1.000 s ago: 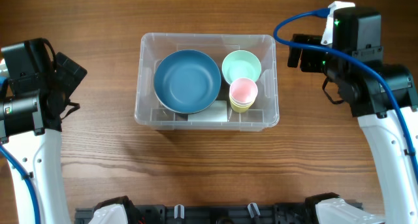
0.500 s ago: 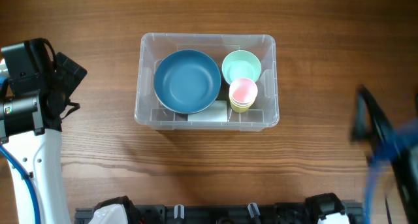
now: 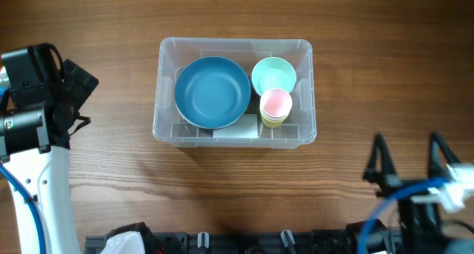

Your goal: Pack container

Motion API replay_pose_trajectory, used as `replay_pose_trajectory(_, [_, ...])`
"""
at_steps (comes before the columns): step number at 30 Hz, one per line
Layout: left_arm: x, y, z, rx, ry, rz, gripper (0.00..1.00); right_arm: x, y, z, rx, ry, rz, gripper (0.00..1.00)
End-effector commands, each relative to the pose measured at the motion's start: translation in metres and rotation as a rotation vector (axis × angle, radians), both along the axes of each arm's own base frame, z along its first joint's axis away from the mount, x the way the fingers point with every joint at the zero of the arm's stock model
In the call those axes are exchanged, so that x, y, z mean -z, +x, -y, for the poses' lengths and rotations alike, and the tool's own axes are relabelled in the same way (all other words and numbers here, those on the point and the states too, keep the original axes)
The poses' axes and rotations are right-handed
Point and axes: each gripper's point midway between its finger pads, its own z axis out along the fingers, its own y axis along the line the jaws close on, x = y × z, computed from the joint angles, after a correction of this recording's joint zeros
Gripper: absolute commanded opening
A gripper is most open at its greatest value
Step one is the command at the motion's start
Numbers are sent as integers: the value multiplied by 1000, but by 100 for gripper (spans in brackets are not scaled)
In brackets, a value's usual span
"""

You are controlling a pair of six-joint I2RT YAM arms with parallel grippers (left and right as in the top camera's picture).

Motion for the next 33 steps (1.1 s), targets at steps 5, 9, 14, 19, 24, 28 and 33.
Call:
replay_pose_trajectory(5, [-8,0,-2,-9,5,22,100,73,41,-18,-58,-13,57,100])
replay_pose_trajectory(9, [-8,0,-2,-9,5,22,100,89,46,-11,-29,-2,35,99])
replay_pose_trajectory(14, [-8,0,-2,-9,5,22,100,102,51,-5,-1,1,18,100])
replay_pose_trajectory(19, [-8,0,-2,-9,5,22,100,132,59,-5,6,-5,-35,100])
replay_pose_trajectory(24, [-8,0,-2,-9,5,22,100,152,63,-7,-5,-18,-76,100])
replay_pose_trajectory(28, [-8,0,-2,-9,5,22,100,163,64,-9,-16,-34,-96,100])
replay_pose_trajectory(33, [-8,0,-2,-9,5,22,100,170,64,-24,-94,-155,-98,100])
